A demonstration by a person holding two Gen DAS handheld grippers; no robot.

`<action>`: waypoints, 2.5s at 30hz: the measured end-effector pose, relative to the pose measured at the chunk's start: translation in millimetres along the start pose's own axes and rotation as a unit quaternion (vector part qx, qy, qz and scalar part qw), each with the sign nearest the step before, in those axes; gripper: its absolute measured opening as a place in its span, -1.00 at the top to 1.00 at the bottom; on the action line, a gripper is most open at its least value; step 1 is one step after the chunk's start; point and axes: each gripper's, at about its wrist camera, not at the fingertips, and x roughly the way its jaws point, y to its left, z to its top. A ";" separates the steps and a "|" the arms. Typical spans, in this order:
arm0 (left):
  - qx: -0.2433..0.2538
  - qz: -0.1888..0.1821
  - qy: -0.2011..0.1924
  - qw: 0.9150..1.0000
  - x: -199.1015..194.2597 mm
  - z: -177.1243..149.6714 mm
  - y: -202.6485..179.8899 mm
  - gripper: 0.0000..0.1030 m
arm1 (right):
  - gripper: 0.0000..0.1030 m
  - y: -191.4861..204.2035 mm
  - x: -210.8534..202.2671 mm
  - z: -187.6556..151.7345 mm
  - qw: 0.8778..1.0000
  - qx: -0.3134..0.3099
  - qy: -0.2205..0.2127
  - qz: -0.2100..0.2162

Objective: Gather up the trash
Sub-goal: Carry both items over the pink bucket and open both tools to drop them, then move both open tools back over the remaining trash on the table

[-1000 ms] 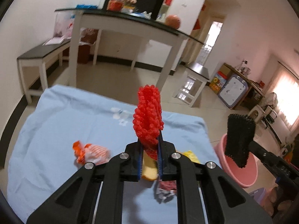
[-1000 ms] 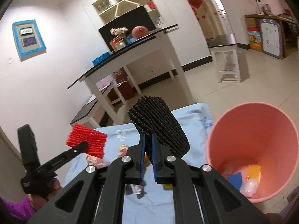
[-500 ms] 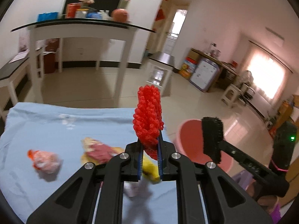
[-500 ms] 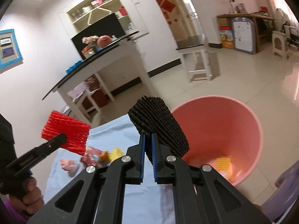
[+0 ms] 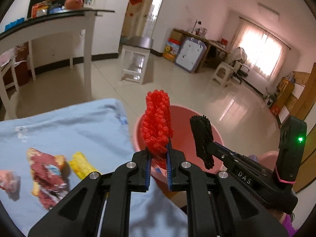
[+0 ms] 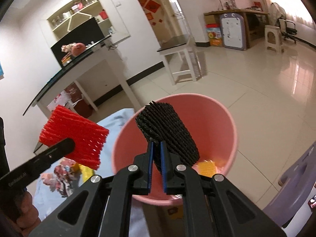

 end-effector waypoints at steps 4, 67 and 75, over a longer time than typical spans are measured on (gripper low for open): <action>0.005 -0.003 0.018 1.000 22.5 1.5 -3.2 0.76 | 0.85 -12.9 6.2 -0.9 1.000 0.009 0.004 -0.010; -0.073 0.194 -0.027 0.978 -122.3 -74.9 150.5 0.23 | 0.20 140.9 -1.3 -65.9 0.990 -0.098 0.065 0.081; -0.124 0.227 -0.006 0.966 -130.5 -104.8 190.8 0.23 | 0.14 172.6 2.5 -88.5 0.979 -0.145 0.097 0.101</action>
